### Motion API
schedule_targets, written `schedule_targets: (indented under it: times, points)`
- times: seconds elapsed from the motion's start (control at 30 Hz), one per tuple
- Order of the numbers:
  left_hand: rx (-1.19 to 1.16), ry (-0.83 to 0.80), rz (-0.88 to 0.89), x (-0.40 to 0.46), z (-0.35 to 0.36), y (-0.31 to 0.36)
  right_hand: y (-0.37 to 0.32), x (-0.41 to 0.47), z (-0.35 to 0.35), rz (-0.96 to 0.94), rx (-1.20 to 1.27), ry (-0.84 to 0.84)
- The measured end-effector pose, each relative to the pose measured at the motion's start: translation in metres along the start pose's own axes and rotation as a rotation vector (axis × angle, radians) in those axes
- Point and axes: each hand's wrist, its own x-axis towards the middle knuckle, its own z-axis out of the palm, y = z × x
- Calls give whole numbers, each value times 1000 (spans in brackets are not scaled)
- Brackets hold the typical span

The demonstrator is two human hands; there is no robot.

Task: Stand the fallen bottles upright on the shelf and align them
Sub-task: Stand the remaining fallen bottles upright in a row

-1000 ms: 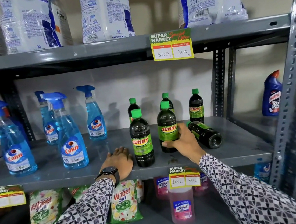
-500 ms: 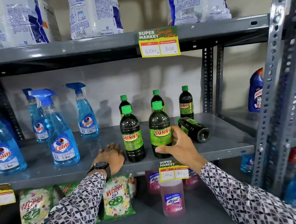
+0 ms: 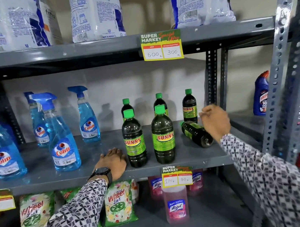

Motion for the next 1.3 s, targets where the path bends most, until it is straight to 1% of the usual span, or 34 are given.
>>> schedule_targets:
  times: [0.07,0.13,0.2,0.23,0.3,0.37,0.43,0.5,0.57,0.7,0.77,0.87,1.0,1.07,1.17,1.3]
  points:
    - [-4,6,0,0,0,0,12,24,2,167,-70,-277]
    - [-3,8,3,0,-1,1,11,34,2,309,17,-464]
    - [-5,8,0,0,-1,1,1,28,0,391,101,-584]
    - [-5,9,-2,0,-1,2,-2,25,2,402,98,-639]
    - [-5,3,-5,-2,-3,3,-4,22,10,396,36,-697]
    - [-4,4,-2,-3,-3,4,-8,19,16,372,20,-697]
    - [-2,9,4,-4,-4,4,-9,22,21,362,59,-678]
    - [-5,9,3,-5,-4,4,-9,23,20,308,130,-642]
    - [-7,8,2,-5,-5,5,-7,25,21,258,215,-559]
    - [0,5,1,-7,-5,6,-8,11,24,96,372,-364]
    - [-2,2,0,-7,-5,5,-4,1,30,51,428,-312]
    - [2,9,7,-8,-6,5,8,-9,40,-3,370,-293]
    - [-7,9,11,-9,-8,7,17,-14,45,62,408,-262]
    - [-3,11,13,-9,-9,8,17,-14,45,61,399,-260]
    - [-3,6,11,-9,-9,8,19,-15,48,59,441,-290]
    - [-14,9,11,-11,-8,9,28,-10,51,123,574,-398]
